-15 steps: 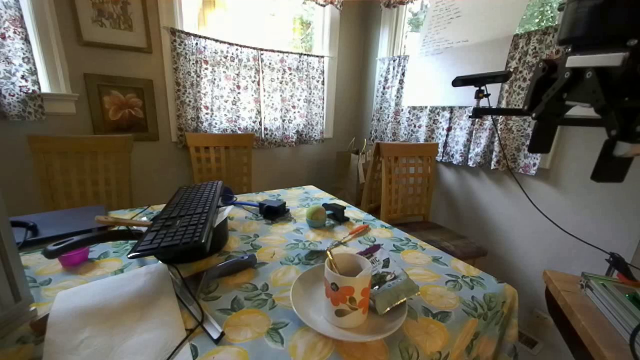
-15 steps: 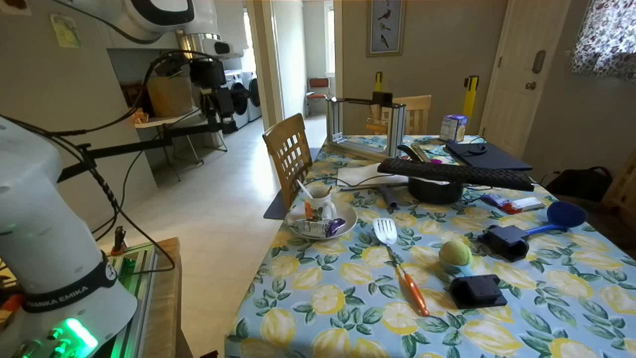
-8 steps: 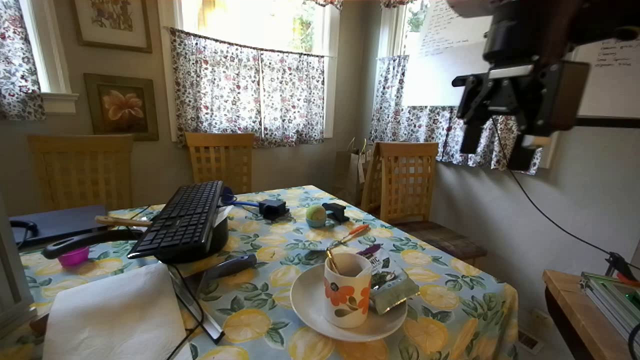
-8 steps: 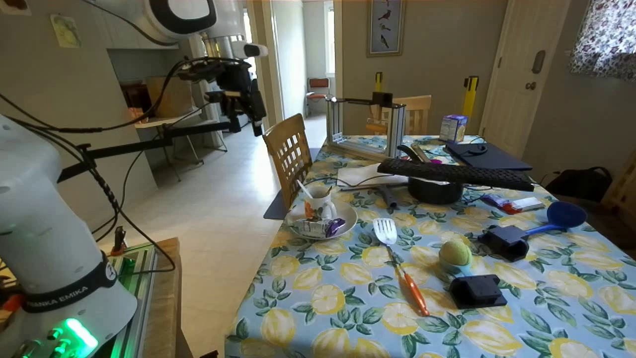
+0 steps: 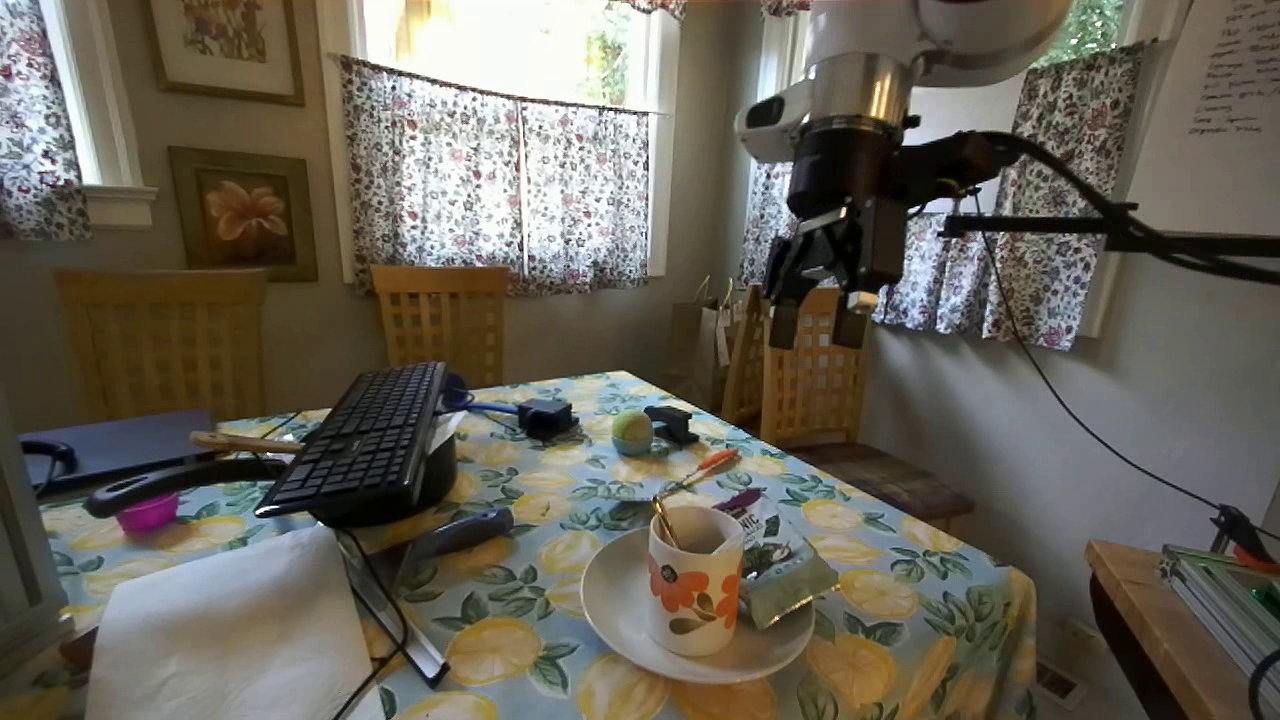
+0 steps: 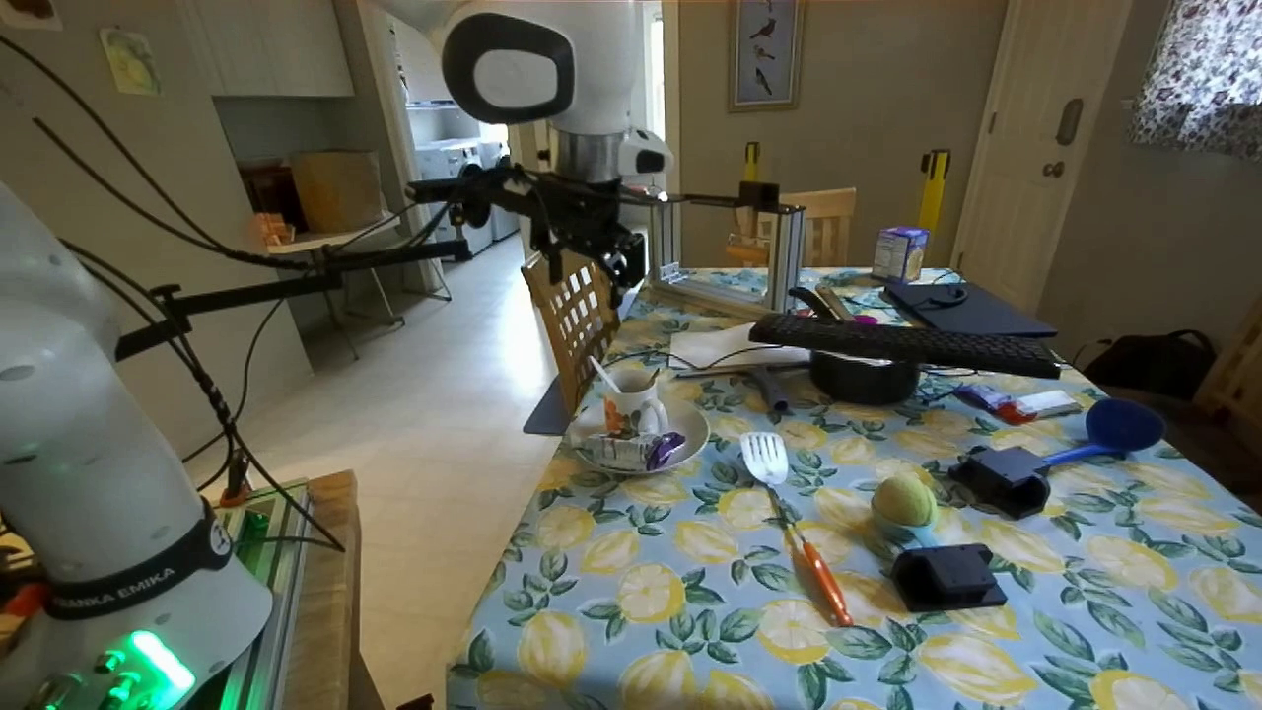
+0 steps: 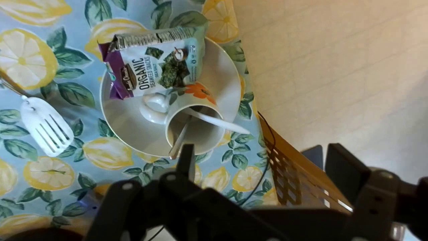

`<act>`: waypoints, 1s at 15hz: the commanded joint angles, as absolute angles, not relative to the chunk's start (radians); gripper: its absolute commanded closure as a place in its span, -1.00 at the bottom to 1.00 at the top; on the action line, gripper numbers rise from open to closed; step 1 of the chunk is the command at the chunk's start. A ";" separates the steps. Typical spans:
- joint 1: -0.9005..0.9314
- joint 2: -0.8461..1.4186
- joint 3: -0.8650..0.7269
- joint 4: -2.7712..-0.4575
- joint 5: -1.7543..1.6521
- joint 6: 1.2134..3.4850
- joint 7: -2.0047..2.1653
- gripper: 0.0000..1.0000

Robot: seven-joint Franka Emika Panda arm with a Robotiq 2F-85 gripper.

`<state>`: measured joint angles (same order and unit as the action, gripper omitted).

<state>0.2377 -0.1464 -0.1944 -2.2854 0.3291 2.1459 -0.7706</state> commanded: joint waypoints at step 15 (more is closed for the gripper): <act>-0.103 0.376 -0.061 -1.806 0.539 1.841 -0.731 -1.00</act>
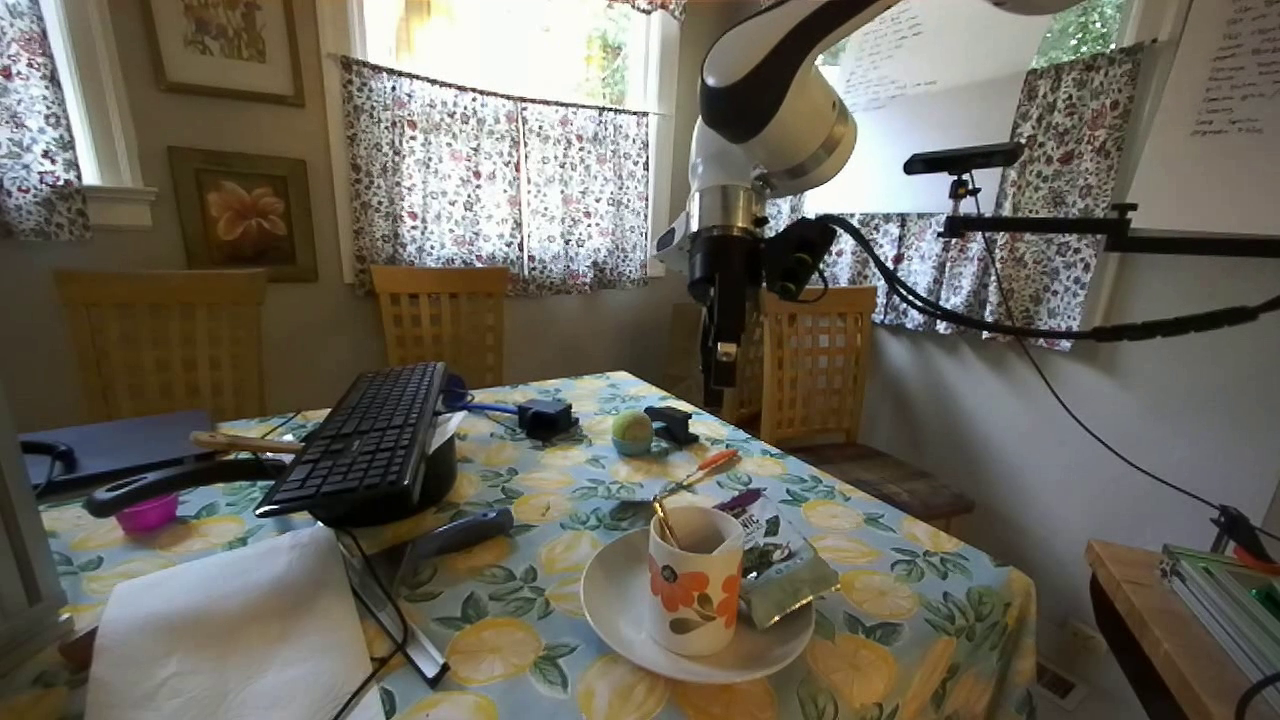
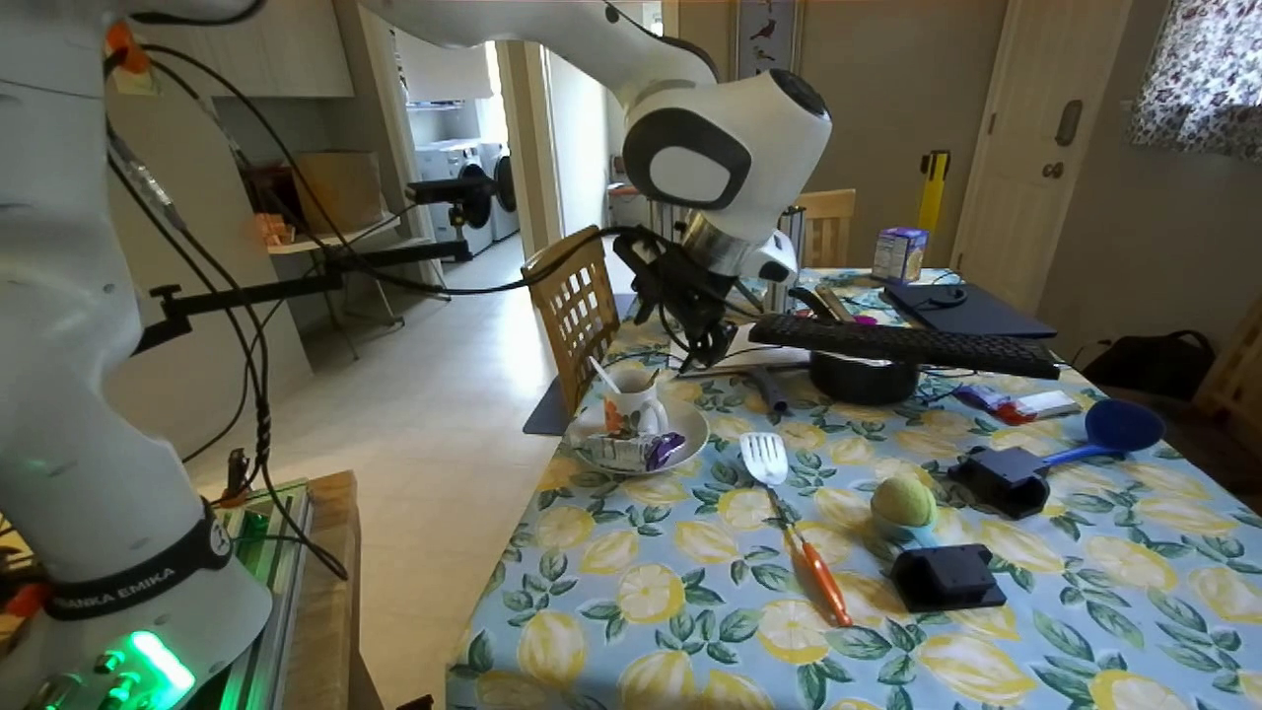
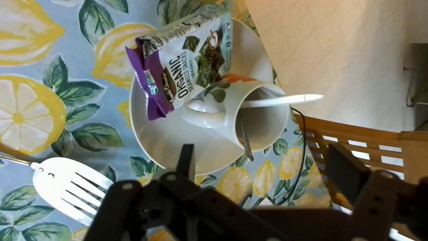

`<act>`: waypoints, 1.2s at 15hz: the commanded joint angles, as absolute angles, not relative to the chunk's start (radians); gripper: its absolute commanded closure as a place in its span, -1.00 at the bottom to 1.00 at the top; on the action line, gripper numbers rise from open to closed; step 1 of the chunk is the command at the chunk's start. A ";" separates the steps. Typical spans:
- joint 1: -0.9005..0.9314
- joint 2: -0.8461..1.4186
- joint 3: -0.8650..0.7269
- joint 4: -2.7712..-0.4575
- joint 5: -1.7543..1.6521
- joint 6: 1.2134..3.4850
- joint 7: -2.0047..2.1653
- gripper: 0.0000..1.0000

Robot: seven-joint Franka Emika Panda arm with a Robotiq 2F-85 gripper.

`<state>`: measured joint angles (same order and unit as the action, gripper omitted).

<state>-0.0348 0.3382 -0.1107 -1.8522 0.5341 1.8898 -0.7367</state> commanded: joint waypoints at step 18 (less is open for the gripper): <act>-0.282 0.914 0.045 -1.298 0.695 1.682 -0.487 -1.00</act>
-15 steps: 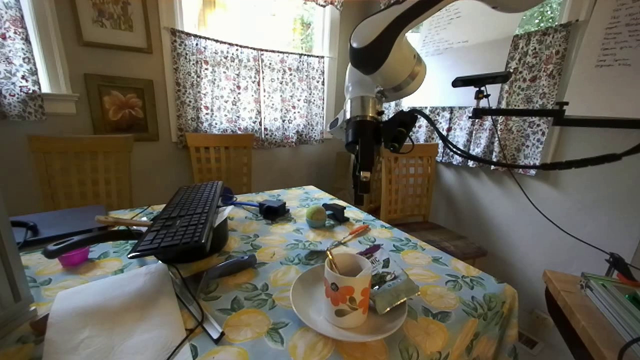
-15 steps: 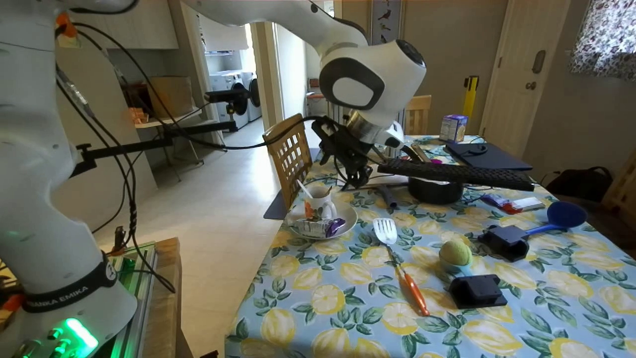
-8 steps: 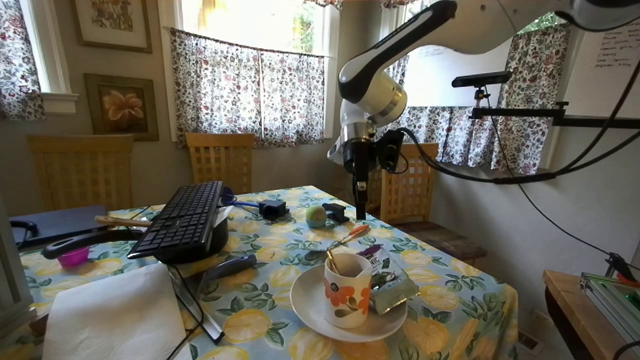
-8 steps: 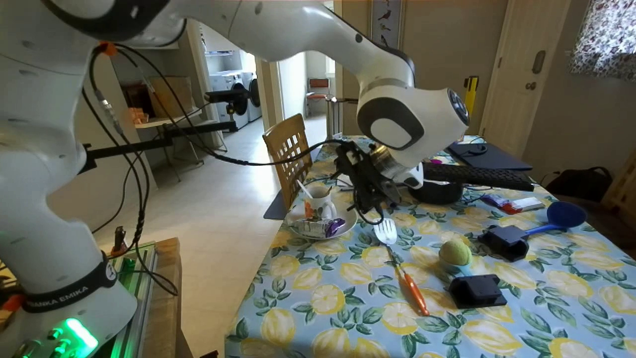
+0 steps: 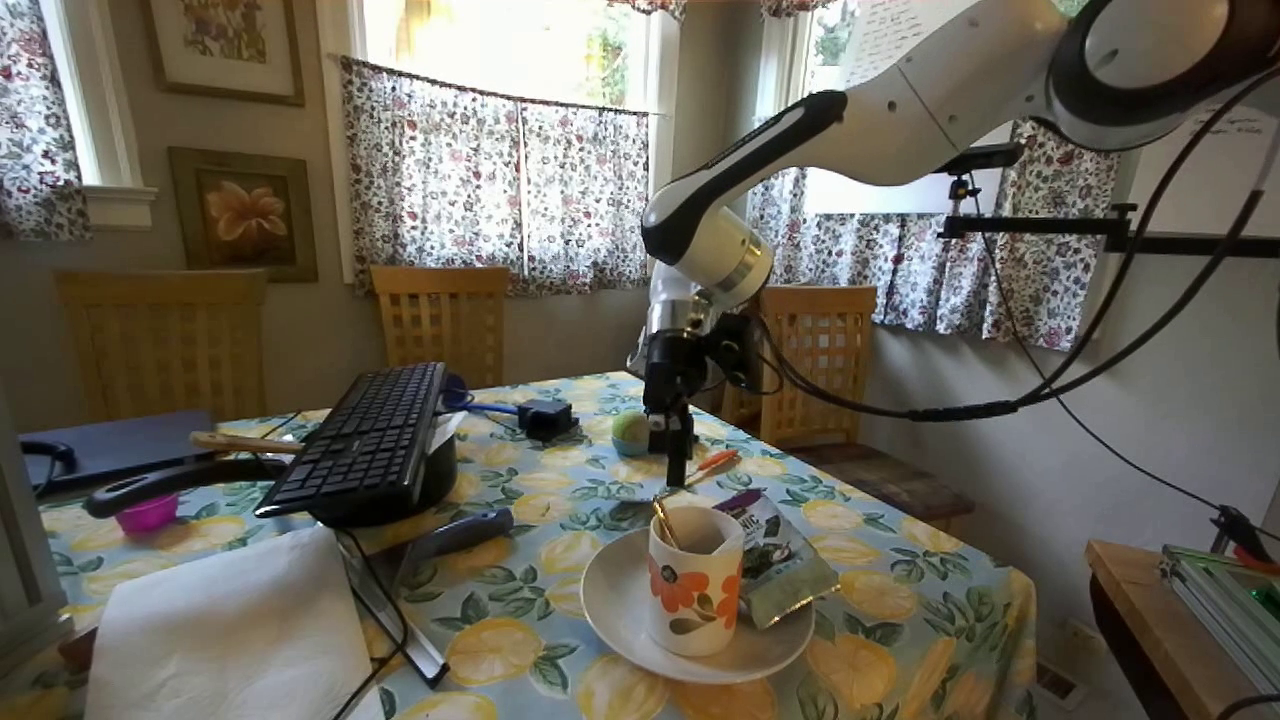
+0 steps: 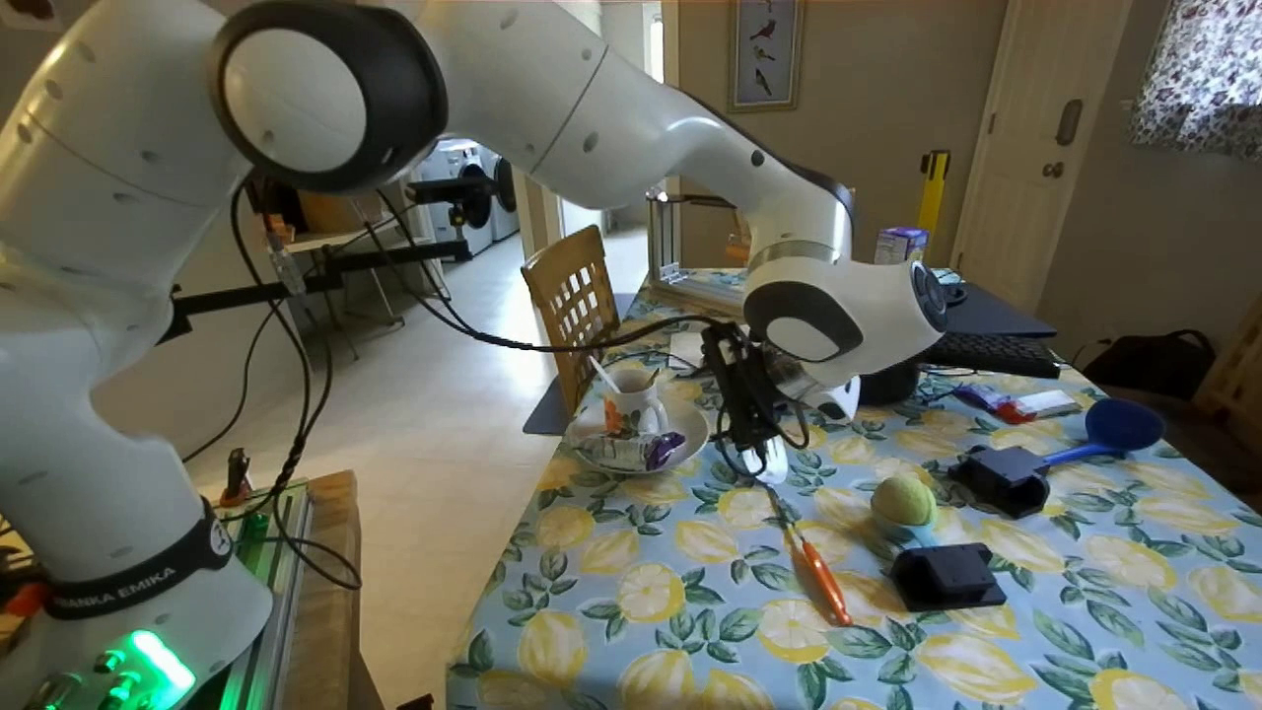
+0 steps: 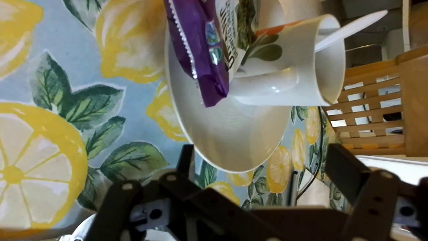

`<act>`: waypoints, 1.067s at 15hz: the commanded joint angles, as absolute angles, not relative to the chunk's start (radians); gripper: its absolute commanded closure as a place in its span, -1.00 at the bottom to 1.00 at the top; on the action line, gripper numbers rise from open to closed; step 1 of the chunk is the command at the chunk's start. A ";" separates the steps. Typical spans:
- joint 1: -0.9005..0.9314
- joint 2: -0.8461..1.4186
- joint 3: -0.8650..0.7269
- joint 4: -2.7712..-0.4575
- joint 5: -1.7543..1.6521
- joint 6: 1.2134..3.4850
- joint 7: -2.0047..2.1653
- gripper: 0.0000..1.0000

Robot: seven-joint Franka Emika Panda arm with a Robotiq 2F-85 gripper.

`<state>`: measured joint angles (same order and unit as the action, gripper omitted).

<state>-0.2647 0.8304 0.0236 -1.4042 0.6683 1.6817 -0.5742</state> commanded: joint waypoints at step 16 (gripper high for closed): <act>-0.330 0.927 0.119 -1.290 0.490 1.659 -0.940 -1.00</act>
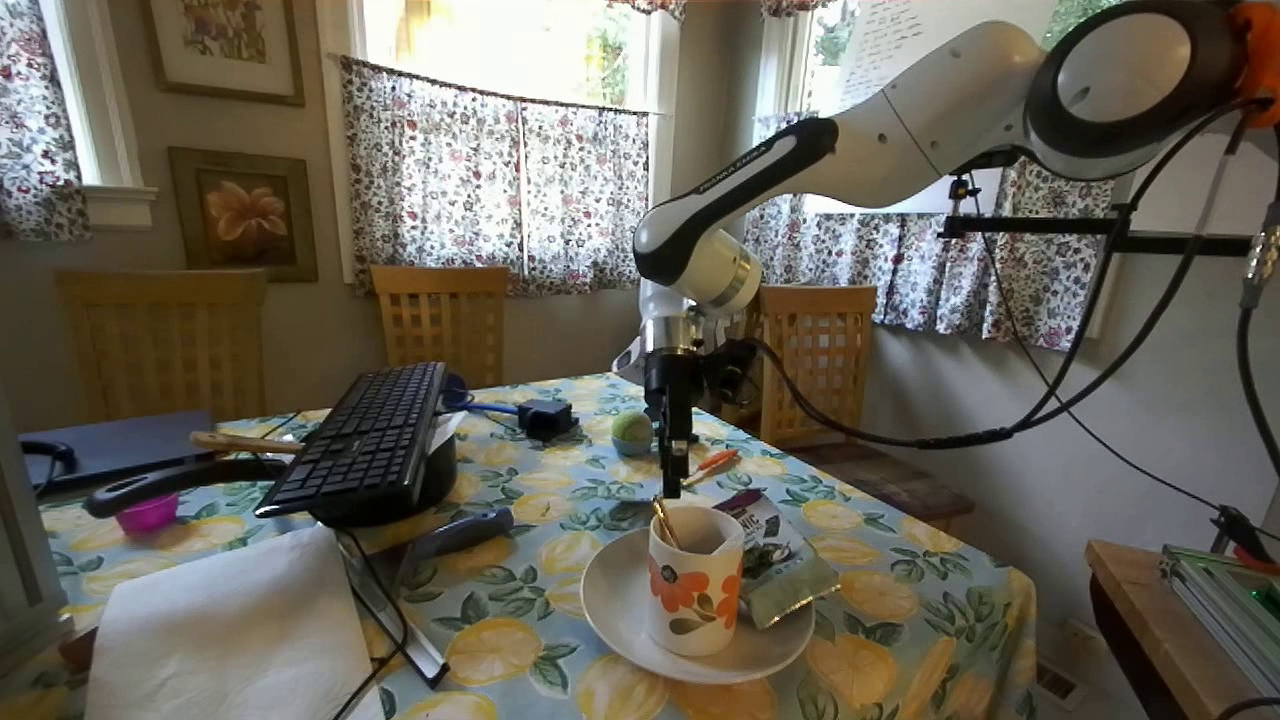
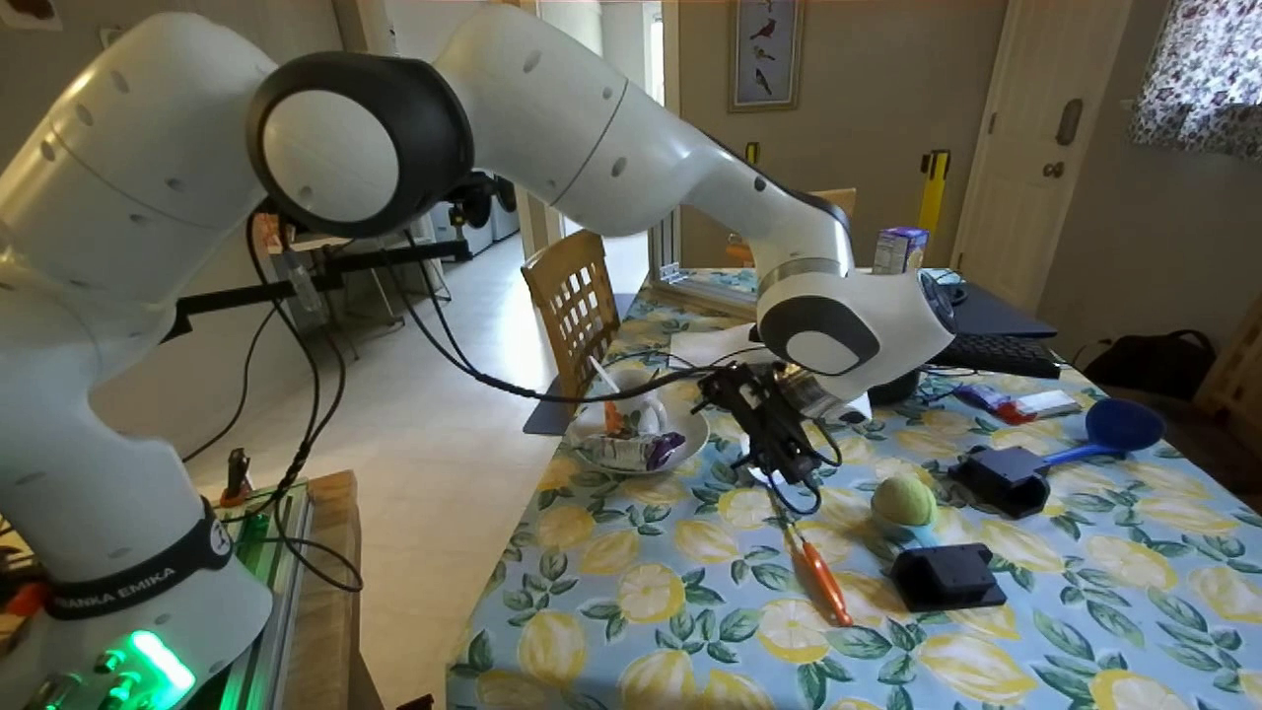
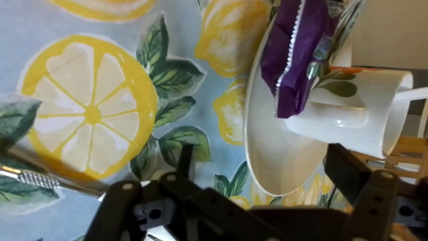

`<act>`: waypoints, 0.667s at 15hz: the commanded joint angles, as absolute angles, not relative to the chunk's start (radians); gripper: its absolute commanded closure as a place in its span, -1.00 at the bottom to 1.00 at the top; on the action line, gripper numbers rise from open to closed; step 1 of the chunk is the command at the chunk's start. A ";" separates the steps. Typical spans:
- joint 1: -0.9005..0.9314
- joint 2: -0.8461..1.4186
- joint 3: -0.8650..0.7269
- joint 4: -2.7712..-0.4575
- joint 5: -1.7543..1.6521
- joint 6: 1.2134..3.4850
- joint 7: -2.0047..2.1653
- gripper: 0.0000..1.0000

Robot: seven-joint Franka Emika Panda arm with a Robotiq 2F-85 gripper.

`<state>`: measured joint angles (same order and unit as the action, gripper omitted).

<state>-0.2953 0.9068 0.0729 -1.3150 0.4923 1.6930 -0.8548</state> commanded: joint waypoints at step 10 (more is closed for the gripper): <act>-0.337 1.028 0.142 -1.223 0.509 1.534 -0.968 -1.00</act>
